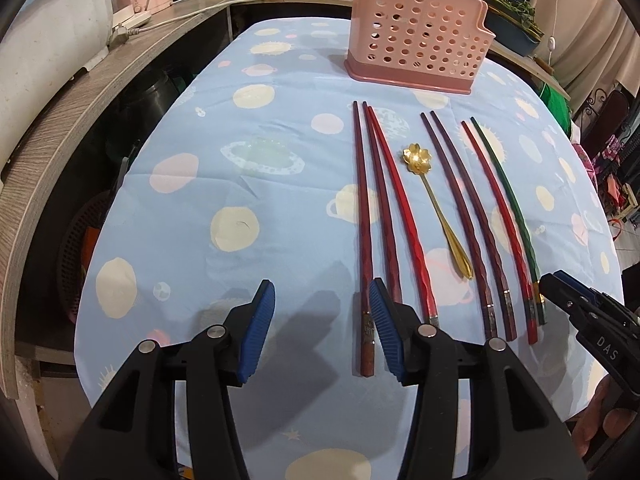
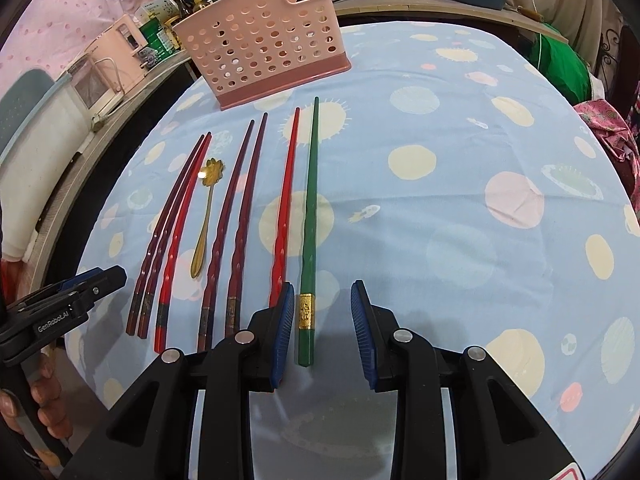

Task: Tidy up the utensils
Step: 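Move both grippers back over the remaining chopsticks, then grasp a dark red chopstick with the left gripper while the right grasps a green chopstick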

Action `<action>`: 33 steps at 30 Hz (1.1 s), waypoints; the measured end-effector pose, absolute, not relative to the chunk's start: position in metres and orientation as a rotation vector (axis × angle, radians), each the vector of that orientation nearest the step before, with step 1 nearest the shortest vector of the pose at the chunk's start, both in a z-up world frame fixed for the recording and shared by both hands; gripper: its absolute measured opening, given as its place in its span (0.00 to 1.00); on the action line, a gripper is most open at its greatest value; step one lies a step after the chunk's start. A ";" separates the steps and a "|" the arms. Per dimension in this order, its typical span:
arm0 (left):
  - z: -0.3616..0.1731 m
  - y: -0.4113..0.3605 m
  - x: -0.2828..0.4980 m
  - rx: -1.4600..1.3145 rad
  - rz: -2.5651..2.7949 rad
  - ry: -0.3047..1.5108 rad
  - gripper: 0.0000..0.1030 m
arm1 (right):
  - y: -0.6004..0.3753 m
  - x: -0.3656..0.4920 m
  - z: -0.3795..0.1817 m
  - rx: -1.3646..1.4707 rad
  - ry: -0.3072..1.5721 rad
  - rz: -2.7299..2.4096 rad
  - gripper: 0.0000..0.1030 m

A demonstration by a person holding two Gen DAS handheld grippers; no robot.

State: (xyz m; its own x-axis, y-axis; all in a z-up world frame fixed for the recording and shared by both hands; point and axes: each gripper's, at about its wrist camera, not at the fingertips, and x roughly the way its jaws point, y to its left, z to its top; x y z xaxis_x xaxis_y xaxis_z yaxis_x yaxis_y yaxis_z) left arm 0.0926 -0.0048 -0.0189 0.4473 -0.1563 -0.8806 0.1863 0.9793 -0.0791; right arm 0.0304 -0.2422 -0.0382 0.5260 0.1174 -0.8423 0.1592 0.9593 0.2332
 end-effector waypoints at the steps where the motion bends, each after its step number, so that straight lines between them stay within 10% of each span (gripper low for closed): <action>1: -0.019 -0.005 0.092 0.031 -0.214 1.088 0.46 | -0.242 0.030 -0.039 0.299 1.023 -0.025 0.29; 33: -0.035 -0.013 0.079 0.057 -0.245 1.120 0.33 | -0.238 0.022 -0.043 0.231 1.005 -0.052 0.13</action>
State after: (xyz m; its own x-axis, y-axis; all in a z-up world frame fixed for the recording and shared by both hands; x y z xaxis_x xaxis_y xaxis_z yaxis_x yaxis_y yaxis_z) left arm 0.0795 -0.0131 -0.0348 0.4121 -0.1659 -0.8959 0.2229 0.9718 -0.0775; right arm 0.0223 -0.2382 -0.0427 0.5373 0.0633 -0.8410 0.1490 0.9744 0.1686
